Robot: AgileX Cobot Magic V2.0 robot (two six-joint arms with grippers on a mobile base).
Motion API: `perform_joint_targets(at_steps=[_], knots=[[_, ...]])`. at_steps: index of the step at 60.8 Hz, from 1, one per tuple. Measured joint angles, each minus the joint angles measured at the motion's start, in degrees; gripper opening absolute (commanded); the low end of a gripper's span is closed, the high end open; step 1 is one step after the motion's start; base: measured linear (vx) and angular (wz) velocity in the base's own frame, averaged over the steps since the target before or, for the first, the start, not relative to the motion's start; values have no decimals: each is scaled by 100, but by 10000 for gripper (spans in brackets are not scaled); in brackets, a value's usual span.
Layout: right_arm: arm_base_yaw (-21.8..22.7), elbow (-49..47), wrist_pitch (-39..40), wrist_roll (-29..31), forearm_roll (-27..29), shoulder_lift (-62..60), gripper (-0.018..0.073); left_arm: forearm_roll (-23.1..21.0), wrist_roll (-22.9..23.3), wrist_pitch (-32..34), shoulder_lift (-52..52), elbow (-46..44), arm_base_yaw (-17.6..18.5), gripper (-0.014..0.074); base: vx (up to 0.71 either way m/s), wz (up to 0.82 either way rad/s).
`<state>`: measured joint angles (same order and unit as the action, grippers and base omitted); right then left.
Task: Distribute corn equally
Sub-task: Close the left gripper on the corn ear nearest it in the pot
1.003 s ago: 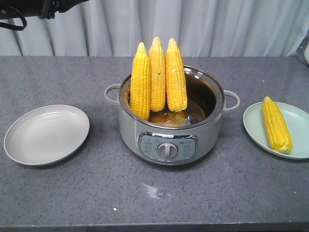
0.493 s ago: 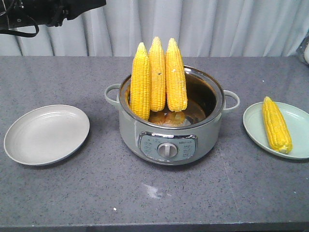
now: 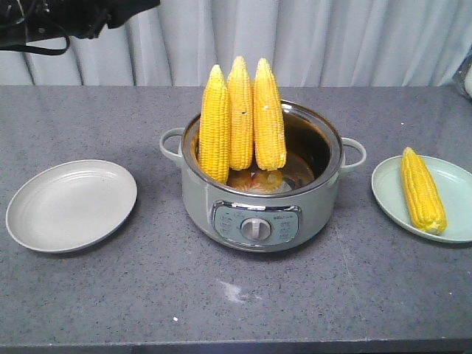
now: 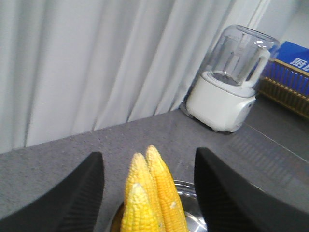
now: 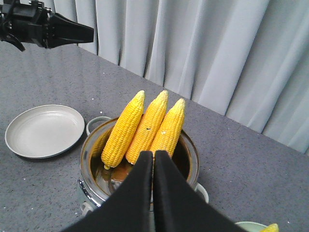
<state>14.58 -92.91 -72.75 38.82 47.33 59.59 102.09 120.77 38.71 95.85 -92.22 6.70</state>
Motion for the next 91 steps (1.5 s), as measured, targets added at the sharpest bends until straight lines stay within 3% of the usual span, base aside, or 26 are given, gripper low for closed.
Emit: perform_joint_targets(at_steps=[14, 29, 54, 68, 82, 91], knots=[[0, 0, 0, 0, 0, 0, -4, 0, 0, -227, 597, 0, 504, 426, 0, 0], [0, 0, -8, 0, 0, 0, -4, -233, 0, -450, 902, 0, 573, 526, 0, 0], [0, 0, -7, 0, -5, 0, -4, -408, 0, -641, 1419, -548, 908, 529, 0, 0], [0, 0, -7, 0, -5, 0, -4, -414, 0, -655, 1729, -580, 918, 527, 0, 0], [0, 0, -7, 0, -16, 0, -4, -390, 0, -363, 1932, -580, 918, 478, 0, 0], [0, 0, -7, 0, -26, 0, -4, -289, 0, -221, 1960, -580, 918, 351, 0, 0]])
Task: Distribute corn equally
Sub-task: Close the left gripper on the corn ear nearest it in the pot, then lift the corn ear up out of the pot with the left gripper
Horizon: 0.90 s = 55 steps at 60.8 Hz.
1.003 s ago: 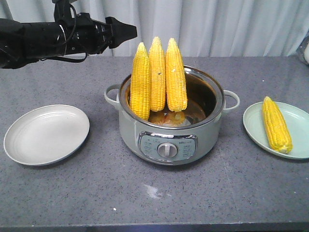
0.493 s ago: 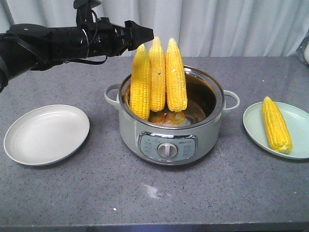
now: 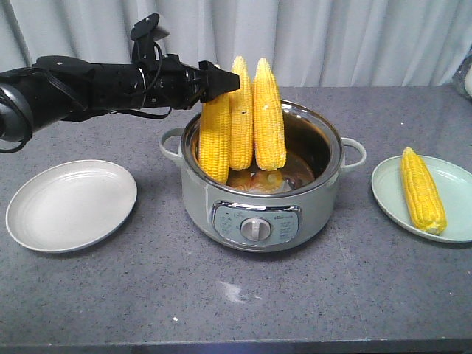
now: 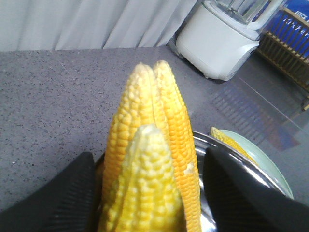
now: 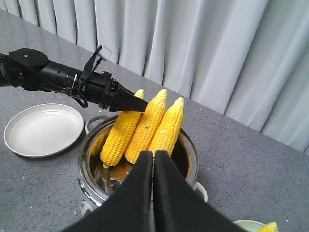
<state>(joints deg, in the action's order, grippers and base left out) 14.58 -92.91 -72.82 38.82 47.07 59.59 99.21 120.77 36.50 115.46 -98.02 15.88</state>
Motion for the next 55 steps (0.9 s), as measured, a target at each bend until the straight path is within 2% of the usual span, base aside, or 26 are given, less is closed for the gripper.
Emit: perform_joint_targets(at_steps=[14, 18, 30, 44, 55], knots=[[0, 0, -2, 0, 3, 0, -4, 139, 0, 267, 0, 0, 0, 51, 0, 0], [0, 0, -2, 0, 3, 0, -4, 144, 0, 299, -20, 0, 0, -10, 0, 0], [0, 0, -2, 0, 3, 0, -4, 258, 0, 380, -323, 0, 0, -8, 0, 0], [0, 0, -2, 0, 3, 0, -4, 288, -21, 372, -1302, 0, -28, -8, 0, 0], [0, 0, -2, 0, -2, 0, -4, 288, -197, 593, -2162, 0, -412, -8, 0, 0]])
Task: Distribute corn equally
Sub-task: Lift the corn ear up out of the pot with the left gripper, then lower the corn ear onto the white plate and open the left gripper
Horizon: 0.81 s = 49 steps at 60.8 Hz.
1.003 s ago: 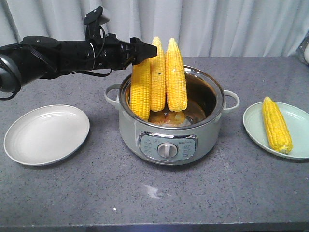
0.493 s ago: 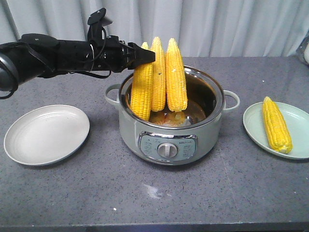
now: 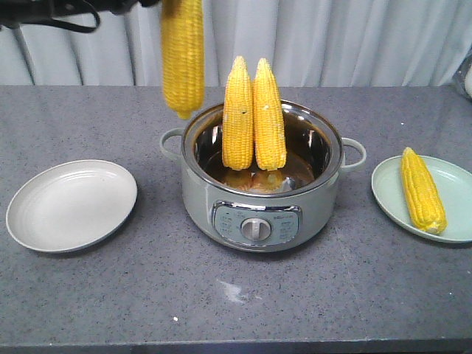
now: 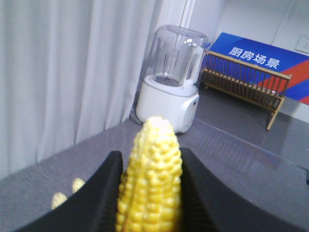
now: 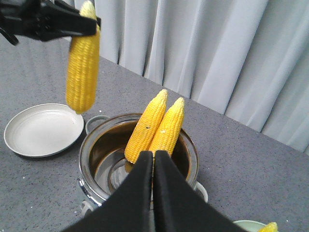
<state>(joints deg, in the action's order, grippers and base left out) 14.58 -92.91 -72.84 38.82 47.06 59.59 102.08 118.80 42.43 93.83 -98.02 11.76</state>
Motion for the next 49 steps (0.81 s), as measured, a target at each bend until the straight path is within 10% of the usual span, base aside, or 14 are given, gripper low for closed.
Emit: perform_joint_targets(at_steps=[21, 49], knots=[[0, 0, 0, 0, 0, 0, -4, 0, -18, 635, -557, 175, -1319, -8, 0, 0], [0, 0, 0, 0, 0, 0, -4, 0, -29, 258, -514, 2953, -2461, -8, 0, 0]])
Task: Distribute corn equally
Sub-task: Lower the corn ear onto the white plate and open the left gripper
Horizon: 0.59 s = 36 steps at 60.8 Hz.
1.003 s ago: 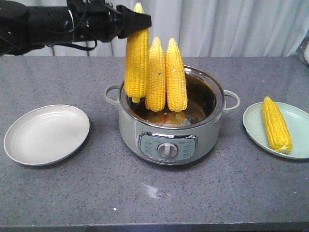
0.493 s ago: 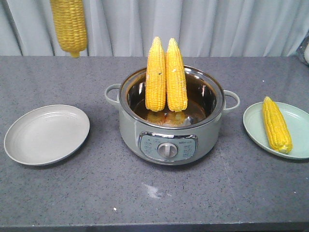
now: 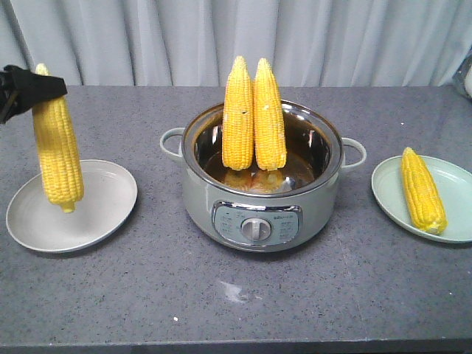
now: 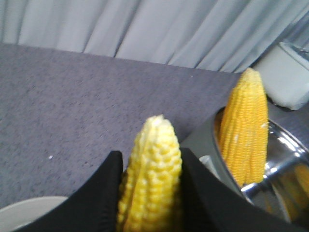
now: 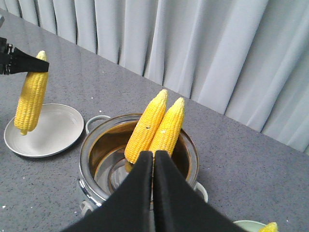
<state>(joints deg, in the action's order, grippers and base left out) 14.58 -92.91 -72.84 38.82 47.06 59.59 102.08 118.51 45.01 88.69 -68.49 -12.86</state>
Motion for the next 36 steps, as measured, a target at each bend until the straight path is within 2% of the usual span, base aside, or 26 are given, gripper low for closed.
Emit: perform_joint_targets(at_steps=[19, 36], knots=[[0, 0, -5, -130, 0, 0, -4, 0, 0, -719, 0, 590, 0, -8, 0, 0], [0, 0, -5, -147, 0, 0, -4, 0, 0, -742, 0, 594, 0, 27, 0, 0]])
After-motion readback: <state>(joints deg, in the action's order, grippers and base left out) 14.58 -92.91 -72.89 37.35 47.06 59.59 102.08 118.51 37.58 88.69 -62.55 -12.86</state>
